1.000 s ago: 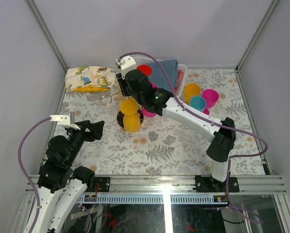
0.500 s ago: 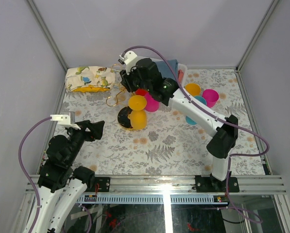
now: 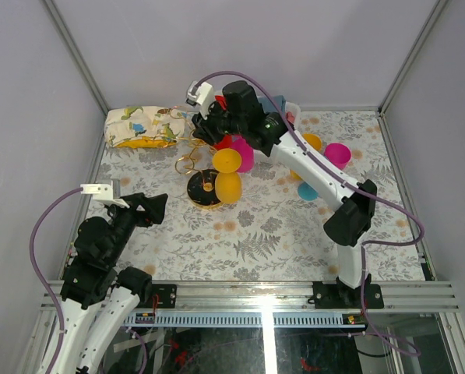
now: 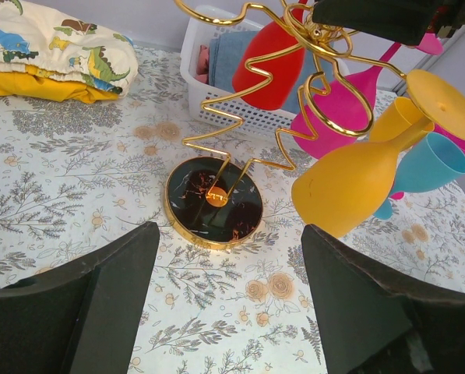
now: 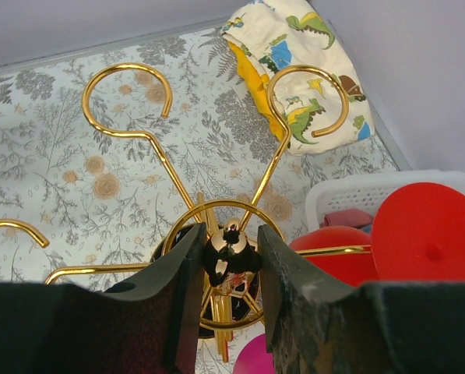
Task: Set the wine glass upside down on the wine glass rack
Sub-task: Adjust the wine rack at the center of the board.
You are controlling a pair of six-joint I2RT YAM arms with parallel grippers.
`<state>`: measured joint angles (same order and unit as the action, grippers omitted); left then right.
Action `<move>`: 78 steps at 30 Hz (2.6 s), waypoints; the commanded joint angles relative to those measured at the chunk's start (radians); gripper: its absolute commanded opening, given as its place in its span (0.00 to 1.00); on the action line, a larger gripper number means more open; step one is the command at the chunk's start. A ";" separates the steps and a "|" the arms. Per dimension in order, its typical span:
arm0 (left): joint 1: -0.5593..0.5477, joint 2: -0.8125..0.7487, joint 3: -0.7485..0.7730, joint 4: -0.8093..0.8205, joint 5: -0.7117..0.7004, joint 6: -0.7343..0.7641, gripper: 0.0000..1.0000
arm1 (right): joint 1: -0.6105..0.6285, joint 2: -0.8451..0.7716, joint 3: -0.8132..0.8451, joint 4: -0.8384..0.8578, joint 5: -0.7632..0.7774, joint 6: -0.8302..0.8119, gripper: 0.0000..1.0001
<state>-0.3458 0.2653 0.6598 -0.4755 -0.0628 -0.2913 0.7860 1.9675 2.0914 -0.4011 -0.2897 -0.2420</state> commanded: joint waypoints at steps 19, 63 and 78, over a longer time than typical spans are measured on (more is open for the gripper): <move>0.005 0.001 0.006 0.012 -0.004 -0.003 0.74 | -0.093 0.133 0.288 -0.141 -0.284 -0.181 0.17; 0.005 0.006 0.004 0.016 -0.006 -0.006 0.74 | 0.165 -0.137 -0.168 0.388 0.818 0.477 0.88; 0.005 0.003 0.003 0.017 -0.008 -0.007 0.74 | 0.183 -0.041 -0.118 0.367 0.859 0.467 0.58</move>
<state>-0.3458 0.2657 0.6598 -0.4751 -0.0631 -0.2935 0.9585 1.9362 1.9274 -0.0727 0.5346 0.2203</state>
